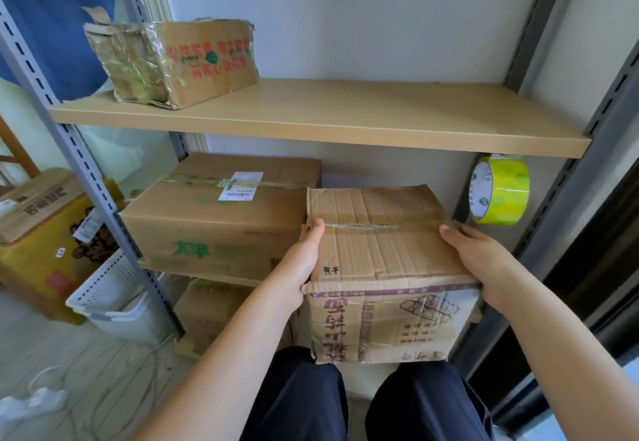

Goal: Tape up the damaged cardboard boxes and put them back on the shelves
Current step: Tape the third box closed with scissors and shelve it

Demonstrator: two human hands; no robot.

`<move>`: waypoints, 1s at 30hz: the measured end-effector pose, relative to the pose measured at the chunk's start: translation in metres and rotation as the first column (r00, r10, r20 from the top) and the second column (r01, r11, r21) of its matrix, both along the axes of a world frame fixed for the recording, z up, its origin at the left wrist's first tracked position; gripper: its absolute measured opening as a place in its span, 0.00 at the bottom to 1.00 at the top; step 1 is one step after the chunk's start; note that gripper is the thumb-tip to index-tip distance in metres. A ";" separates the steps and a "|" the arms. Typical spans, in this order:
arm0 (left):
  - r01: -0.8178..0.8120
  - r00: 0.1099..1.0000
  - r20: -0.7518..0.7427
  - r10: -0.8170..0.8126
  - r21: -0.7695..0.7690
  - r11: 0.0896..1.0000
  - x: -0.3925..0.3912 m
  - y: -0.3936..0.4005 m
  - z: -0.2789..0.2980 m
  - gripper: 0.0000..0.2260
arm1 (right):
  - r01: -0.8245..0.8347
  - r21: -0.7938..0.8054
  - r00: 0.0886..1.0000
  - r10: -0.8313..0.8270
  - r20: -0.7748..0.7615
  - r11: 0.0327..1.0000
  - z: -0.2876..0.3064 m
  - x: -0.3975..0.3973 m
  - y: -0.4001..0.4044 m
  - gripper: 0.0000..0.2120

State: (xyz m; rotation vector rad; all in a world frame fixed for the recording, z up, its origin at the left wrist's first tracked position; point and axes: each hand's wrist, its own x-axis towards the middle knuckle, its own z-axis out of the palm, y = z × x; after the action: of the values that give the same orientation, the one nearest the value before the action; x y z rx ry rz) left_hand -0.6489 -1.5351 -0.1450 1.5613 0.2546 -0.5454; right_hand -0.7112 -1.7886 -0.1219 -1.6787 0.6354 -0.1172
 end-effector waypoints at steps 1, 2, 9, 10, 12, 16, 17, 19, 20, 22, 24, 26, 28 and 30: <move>-0.002 0.999 -0.040 0.001 -0.036 0.999 0.001 -0.002 -0.001 0.37 | 0.001 0.084 1.000 -0.001 0.004 0.997 -0.001 0.001 -0.002 0.17; -0.003 0.999 -0.054 -0.001 -0.082 0.997 0.003 -0.004 -0.003 0.36 | 0.005 0.135 1.000 -0.008 0.019 0.991 -0.002 0.000 -0.003 0.11; -0.145 0.988 0.025 0.150 -0.137 0.980 0.012 -0.027 -0.008 0.31 | 0.365 0.064 0.897 -0.369 0.243 0.929 0.003 0.016 -0.003 0.08; -0.156 0.981 0.103 0.164 -0.082 0.984 0.015 -0.030 -0.007 0.31 | 0.448 0.059 0.847 -0.445 0.290 0.892 0.002 0.014 0.001 0.09; -0.176 0.933 0.322 0.160 0.023 0.984 0.021 -0.030 -0.003 0.32 | 0.527 0.076 0.773 -0.515 0.369 0.846 -0.012 0.004 0.021 0.13; -0.371 0.642 0.742 -0.194 0.522 0.768 0.045 -0.021 0.011 0.39 | 0.483 0.035 0.813 -0.463 0.354 0.875 -0.047 -0.019 0.061 0.37; -0.356 0.600 0.727 -0.334 0.617 0.702 0.056 -0.021 0.013 0.38 | 0.484 0.038 0.820 -0.468 0.330 0.874 -0.049 -0.018 0.064 0.40; -0.200 0.624 0.589 -0.513 0.756 0.623 0.080 -0.020 0.017 0.35 | 0.483 -0.002 0.839 -0.462 0.287 0.876 -0.046 -0.009 0.070 0.45; -0.106 0.662 0.516 -0.544 0.783 0.613 0.091 -0.019 0.019 0.33 | 0.476 -0.035 0.847 -0.447 0.286 0.879 -0.043 -0.003 0.074 0.47; -0.021 0.710 0.460 -0.533 0.771 0.637 0.108 -0.015 0.022 0.30 | 0.439 -0.093 0.870 -0.397 0.292 0.893 -0.037 0.009 0.082 0.49; -0.077 0.709 0.439 -0.552 0.826 0.558 0.120 -0.009 0.024 0.30 | 0.394 -0.125 0.894 -0.349 0.280 0.910 -0.034 0.021 0.086 0.50; -0.122 0.725 0.373 -0.579 0.897 0.426 0.128 -0.003 0.027 0.33 | 0.337 -0.138 0.917 -0.292 0.272 0.931 -0.030 0.035 0.083 0.50; -0.132 0.777 0.316 -0.545 0.928 0.349 0.134 0.000 0.029 0.37 | 0.292 -0.131 0.932 -0.251 0.261 0.948 -0.024 0.047 0.077 0.49; -0.154 0.820 0.303 -0.486 0.934 0.322 0.136 -0.002 0.032 0.38 | 0.252 -0.085 0.949 -0.229 0.216 0.964 -0.016 0.057 0.067 0.46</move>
State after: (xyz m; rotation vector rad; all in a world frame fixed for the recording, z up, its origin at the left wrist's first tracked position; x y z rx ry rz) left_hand -0.5134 -1.5367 -0.1128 2.8982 -0.1106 0.0028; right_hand -0.6541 -1.7221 -0.1381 -1.6633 0.6860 -0.5034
